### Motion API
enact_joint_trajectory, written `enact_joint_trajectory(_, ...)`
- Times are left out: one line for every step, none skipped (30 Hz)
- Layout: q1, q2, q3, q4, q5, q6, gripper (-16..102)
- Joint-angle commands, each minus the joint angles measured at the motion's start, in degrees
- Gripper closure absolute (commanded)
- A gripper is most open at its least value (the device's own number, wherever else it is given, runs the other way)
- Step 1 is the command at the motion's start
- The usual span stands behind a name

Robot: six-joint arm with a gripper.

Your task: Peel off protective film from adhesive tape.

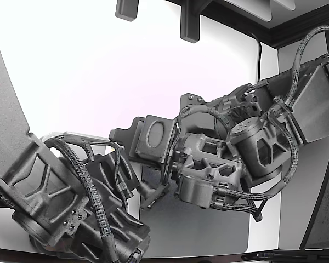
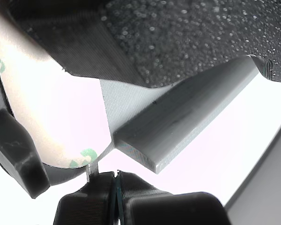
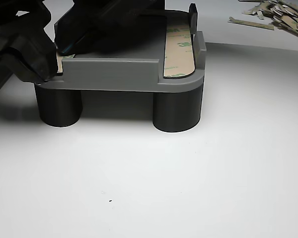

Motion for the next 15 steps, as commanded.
enact_joint_trajectory(-0.5,1.5,-1.9,0.2,-0.1,0.2,97)
enact_joint_trajectory(-0.5,1.5,-1.9,0.2,-0.1,0.2,97)
enact_joint_trajectory(-0.5,1.5,-1.9,0.3,-0.2,0.2,97)
enact_joint_trajectory(-0.5,1.4,-2.0,0.4,-0.2,0.2,97)
enact_joint_trajectory(-0.5,1.4,-2.1,0.5,-0.3,0.3,97)
enact_joint_trajectory(-0.5,1.4,-2.1,0.5,-0.3,0.3,97)
enact_joint_trajectory(-0.5,1.4,-2.1,0.6,-0.3,0.3,97)
enact_joint_trajectory(-0.4,1.4,-2.2,0.8,-0.4,0.3,97)
enact_joint_trajectory(-0.4,1.4,-2.3,1.1,-0.4,0.4,97)
enact_joint_trajectory(-0.4,1.4,-2.5,1.5,-0.6,0.4,97)
enact_joint_trajectory(-0.4,1.5,-2.5,1.8,-0.7,0.5,97)
enact_joint_trajectory(-0.4,1.5,-2.5,1.9,-0.7,0.5,97)
enact_joint_trajectory(-0.4,1.5,-2.6,2.1,-0.8,0.6,97)
enact_joint_trajectory(-0.4,1.5,-2.6,2.2,-0.9,0.6,97)
enact_joint_trajectory(-0.4,1.5,-2.7,2.4,-1.0,0.7,97)
